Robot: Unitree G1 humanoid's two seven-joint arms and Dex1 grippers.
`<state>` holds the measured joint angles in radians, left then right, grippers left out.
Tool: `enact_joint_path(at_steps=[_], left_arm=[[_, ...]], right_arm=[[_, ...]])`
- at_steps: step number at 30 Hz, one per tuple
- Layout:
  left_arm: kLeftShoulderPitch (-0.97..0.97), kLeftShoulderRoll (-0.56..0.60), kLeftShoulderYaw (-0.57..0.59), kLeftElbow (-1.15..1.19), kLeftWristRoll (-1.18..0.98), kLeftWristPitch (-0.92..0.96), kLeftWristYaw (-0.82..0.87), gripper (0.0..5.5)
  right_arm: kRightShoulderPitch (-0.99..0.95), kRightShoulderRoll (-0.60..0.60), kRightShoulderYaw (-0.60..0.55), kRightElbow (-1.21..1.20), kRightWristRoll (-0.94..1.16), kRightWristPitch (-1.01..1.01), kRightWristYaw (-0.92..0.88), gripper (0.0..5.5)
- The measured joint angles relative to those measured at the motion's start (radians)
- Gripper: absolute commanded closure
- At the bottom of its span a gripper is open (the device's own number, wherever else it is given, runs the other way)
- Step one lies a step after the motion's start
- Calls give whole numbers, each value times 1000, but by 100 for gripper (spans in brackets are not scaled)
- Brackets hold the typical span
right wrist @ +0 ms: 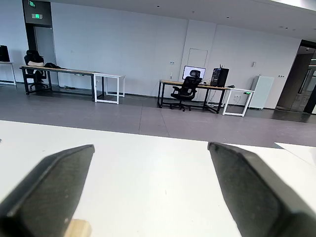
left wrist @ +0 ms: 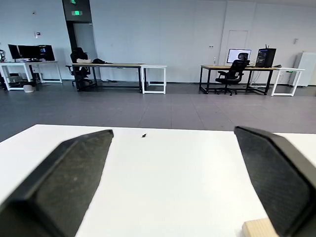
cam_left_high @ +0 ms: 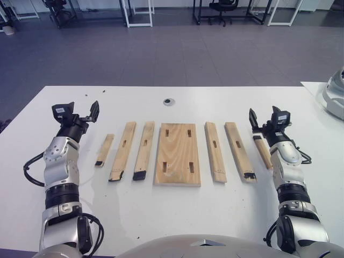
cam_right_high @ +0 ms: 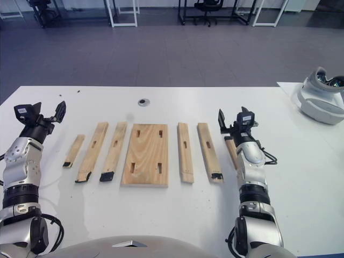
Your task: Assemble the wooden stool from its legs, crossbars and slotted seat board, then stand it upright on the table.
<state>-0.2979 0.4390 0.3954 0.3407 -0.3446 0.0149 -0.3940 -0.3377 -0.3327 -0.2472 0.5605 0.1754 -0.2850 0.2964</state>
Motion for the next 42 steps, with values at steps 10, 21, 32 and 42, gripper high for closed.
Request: enact_joint_path(at_steps=[10,21,32,42], left_arm=[[98,47,-18,-115,-8,175,-75,98],[126,48,-22,-139,2,197,-74,98],[174,76,-41,-145,4,220,-96,98],[296,117,-131,-191,43,368,-152,235]], right_arm=[[39,10,1,-51,-1,35,-9,121],[69,19,-4,-71,-1,48,-24,121],[69,19,-7,-71,-12,47,-28,121],[70,19,-7,-69,-21,46,-43,121]])
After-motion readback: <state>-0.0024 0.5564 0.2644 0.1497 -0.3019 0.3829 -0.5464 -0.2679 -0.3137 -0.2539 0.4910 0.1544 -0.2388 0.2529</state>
